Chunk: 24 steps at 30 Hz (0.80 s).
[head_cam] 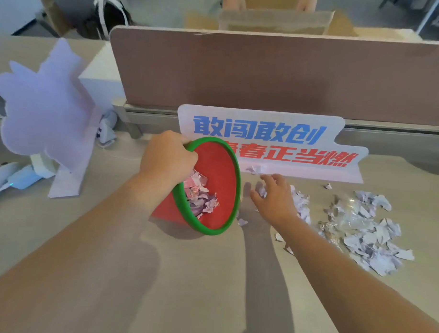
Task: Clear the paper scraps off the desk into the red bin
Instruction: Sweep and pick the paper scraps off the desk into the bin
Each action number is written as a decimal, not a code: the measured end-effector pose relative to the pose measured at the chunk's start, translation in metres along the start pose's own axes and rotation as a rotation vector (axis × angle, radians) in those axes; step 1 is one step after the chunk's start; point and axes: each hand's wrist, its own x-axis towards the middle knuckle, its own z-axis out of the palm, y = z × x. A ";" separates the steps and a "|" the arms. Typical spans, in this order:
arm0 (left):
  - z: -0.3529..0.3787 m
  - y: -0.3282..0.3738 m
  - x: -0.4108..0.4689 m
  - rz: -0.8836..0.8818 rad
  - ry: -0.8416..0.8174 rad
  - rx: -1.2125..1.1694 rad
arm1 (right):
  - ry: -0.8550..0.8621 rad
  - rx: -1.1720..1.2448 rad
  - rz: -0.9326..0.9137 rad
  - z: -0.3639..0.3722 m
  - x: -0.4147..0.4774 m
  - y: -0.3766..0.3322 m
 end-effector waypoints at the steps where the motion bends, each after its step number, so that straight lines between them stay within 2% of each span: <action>1: 0.000 0.000 0.002 -0.004 0.002 -0.002 | -0.027 -0.045 -0.040 0.003 0.015 -0.002; 7: -0.006 -0.006 0.006 -0.066 0.036 0.045 | -0.220 -0.154 -0.131 0.023 0.076 0.000; 13: -0.013 -0.018 0.005 -0.106 0.020 0.116 | -0.302 -0.278 -0.381 0.047 0.017 0.002; 16: -0.014 -0.018 0.003 -0.103 -0.010 0.080 | -0.237 -0.346 -0.479 0.057 -0.021 0.011; 20: -0.015 -0.017 0.000 -0.104 -0.037 0.050 | -0.029 -0.194 -0.459 0.057 -0.049 0.039; 24: -0.012 -0.018 -0.001 -0.108 -0.042 -0.002 | -0.113 -0.293 -0.445 0.043 -0.054 0.044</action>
